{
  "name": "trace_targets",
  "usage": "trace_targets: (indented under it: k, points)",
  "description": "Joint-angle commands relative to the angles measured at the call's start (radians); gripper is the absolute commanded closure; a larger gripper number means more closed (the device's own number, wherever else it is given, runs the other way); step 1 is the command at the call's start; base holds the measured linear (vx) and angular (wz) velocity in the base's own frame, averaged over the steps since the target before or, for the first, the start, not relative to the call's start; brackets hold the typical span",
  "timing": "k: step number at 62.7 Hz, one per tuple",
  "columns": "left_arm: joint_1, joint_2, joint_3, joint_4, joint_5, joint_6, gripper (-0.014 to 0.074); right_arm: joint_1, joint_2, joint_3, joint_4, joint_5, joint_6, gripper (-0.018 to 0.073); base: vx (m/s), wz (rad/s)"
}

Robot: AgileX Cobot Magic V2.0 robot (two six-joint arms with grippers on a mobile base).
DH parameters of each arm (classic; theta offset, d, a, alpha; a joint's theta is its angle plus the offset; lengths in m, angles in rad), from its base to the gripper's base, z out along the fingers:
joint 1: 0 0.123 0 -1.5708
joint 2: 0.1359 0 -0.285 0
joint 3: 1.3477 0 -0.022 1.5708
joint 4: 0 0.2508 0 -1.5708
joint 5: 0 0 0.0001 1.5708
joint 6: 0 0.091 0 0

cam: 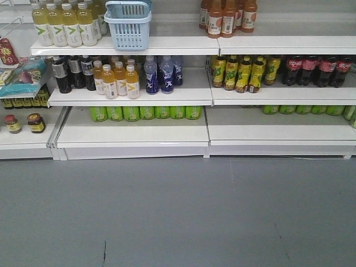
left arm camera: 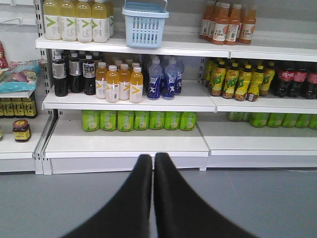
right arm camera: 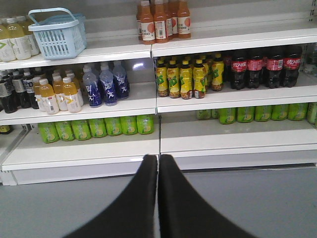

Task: Place coke in basket with both arms
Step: 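Drive the base toward the shelf holding the light-blue basket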

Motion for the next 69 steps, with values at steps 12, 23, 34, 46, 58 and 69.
trace_targets:
  k: [12,23,34,46,58,69]
  points:
    - [-0.002,-0.019,-0.001,-0.007,-0.08,-0.01,0.0603,0.001,-0.018,0.01,-0.014,-0.069,-0.006,0.0564,0.0,0.0]
    - [-0.002,-0.019,-0.001,-0.007,-0.08,-0.01,0.0603,0.001,-0.018,0.01,-0.014,-0.069,-0.006,0.0564,0.01,0.01]
    - [-0.002,-0.019,-0.001,-0.007,-0.08,-0.01,0.0603,0.001,-0.018,0.01,-0.014,-0.069,-0.006,0.0564,0.05,0.02]
    - [-0.002,-0.019,-0.001,-0.007,-0.08,-0.01,0.0603,0.001,-0.018,0.01,-0.014,-0.069,-0.006,0.0564,0.08,0.01]
    - [-0.002,-0.019,-0.001,-0.007,-0.08,-0.01,0.0603,0.001,-0.018,0.01,-0.014,-0.069,-0.006,0.0564,0.1,0.0]
    - [-0.002,-0.019,-0.001,-0.007,-0.08,-0.01,0.0603,0.001,-0.018,0.01,-0.014,-0.069,-0.006,0.0564,0.1,0.08]
